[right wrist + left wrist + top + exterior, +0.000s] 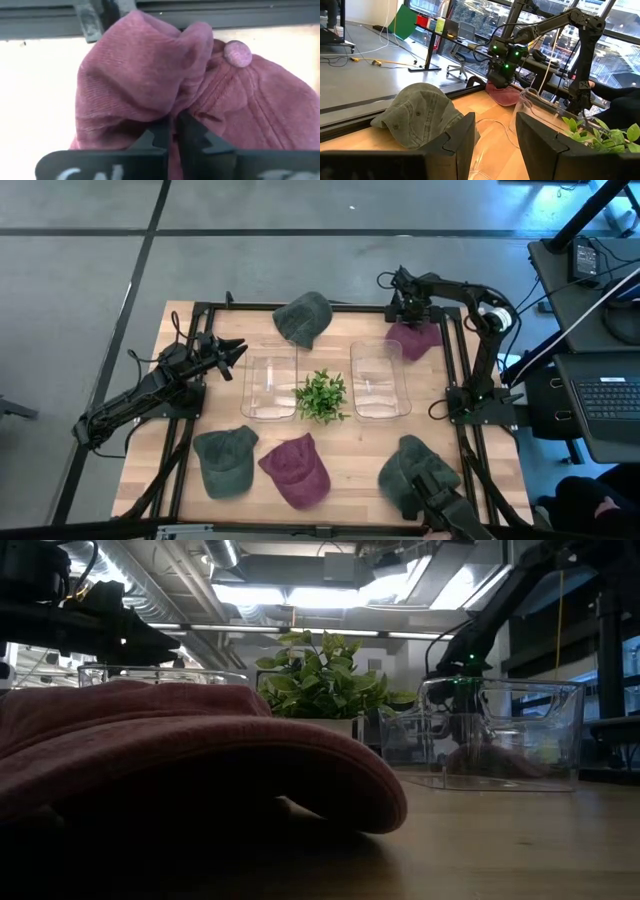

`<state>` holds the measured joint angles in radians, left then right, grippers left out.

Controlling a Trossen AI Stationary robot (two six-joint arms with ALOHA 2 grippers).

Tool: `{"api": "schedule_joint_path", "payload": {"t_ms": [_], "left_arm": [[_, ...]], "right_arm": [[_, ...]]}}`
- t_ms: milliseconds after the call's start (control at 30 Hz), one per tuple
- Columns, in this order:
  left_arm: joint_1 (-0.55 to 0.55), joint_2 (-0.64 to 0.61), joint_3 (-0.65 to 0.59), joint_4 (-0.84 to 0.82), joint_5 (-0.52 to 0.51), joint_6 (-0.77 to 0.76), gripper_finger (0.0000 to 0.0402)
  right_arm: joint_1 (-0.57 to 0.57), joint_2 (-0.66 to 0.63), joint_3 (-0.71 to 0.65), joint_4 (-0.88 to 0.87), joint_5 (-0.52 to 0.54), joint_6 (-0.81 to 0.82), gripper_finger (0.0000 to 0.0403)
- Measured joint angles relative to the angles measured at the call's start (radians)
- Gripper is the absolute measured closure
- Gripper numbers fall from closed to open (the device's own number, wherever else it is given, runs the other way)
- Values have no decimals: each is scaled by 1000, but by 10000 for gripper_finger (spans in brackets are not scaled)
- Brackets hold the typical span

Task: Pick & Place hat
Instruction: Put the top red cap into the right transparent bin

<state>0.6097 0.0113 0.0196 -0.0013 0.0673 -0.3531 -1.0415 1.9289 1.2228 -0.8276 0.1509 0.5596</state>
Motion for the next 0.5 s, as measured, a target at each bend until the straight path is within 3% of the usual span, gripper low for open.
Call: {"api": "schedule_joint_path", "payload": {"t_ms": [500], "left_arm": [[0, 0, 0, -2, -18, 0, 263]], "right_arm": [[142, -412, -3, -11, 148, -103, 389]]}}
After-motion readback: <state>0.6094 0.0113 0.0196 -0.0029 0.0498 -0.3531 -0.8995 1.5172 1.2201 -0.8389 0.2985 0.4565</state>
